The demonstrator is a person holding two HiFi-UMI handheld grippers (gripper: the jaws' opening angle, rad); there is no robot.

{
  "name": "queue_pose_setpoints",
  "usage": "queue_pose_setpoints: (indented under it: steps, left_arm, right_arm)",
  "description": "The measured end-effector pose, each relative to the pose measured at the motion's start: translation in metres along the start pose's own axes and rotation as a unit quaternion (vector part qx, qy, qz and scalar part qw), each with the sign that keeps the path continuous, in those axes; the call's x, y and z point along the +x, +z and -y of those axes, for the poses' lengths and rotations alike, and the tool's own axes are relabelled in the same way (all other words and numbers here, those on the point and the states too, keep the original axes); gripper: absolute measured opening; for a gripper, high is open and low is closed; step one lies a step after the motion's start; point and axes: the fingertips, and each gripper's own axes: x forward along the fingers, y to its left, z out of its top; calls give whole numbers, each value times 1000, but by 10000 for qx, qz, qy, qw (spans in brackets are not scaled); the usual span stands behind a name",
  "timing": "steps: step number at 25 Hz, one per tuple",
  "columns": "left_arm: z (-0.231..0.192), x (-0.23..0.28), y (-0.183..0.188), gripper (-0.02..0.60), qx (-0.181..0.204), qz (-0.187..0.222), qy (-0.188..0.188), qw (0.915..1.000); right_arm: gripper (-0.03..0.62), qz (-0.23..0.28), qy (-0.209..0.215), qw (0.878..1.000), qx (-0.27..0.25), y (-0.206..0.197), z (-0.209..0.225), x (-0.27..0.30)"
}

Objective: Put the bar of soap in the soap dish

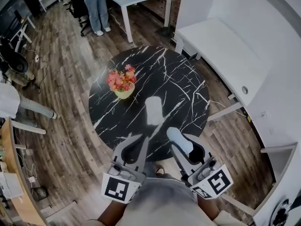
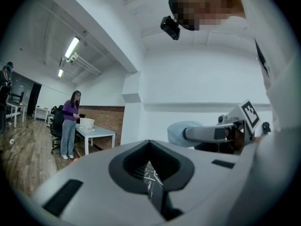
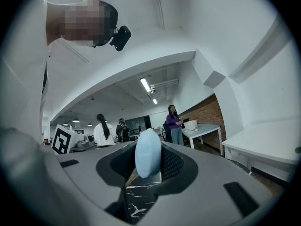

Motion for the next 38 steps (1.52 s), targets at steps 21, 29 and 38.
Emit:
queue_pose_setpoints:
  steps: [21, 29, 38]
  left_arm:
    - [-93, 42, -9, 2, -368, 87, -170, 9991]
    - [-88, 54, -23, 2, -348, 32, 95, 9993]
    - [-77, 76, -45, 2, -469, -125, 350, 9982]
  right_arm:
    - [124, -448, -169, 9988, -97, -20, 39, 96]
    - [124, -529, 164, 9984, -71, -23, 54, 102]
    - [124, -851, 602, 9946, -18, -45, 74, 108]
